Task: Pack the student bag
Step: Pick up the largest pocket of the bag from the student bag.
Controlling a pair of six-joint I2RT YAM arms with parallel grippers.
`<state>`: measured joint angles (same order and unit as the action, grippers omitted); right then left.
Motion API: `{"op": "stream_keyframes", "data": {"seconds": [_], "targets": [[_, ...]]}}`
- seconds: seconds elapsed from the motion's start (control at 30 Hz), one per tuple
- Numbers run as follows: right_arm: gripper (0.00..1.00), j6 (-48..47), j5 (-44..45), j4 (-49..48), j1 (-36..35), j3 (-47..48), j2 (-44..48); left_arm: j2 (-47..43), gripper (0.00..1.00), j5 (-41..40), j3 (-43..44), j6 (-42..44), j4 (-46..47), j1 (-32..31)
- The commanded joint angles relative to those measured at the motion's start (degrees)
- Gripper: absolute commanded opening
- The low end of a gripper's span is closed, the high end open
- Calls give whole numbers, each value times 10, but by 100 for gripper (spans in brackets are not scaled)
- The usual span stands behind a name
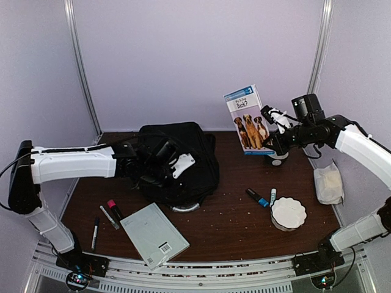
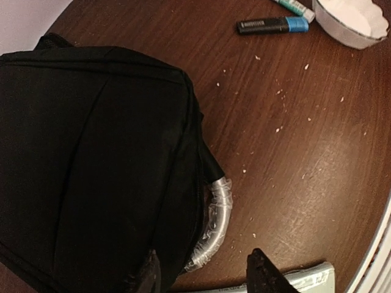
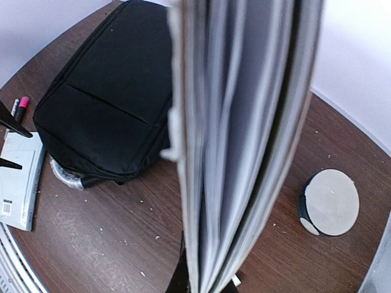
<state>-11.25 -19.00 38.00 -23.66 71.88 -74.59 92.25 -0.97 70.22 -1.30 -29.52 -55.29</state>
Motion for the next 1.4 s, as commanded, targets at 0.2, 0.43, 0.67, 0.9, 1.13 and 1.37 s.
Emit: {"op": "stream_keyframes", "data": {"seconds": [0.2,0.43,0.67,0.9,1.13,1.37], "targets": [[0,-19,33,19,11,-27,55,136,54,-149,90,91,-82,-39],[0,-14,11,13,16,-31,51,187,52,-194,109,100,-101,-39],[0,-11,4,10,17,-39,55,213,47,-241,125,99,-106,-39],[0,-9,-2,9,17,-47,57,216,16,-266,145,95,-112,-39],[0,6,-28,47,25,11,51,167,0,-288,166,82,-110,-36],[0,37,-106,87,41,66,52,112,0,-316,197,78,-88,-19]]}}
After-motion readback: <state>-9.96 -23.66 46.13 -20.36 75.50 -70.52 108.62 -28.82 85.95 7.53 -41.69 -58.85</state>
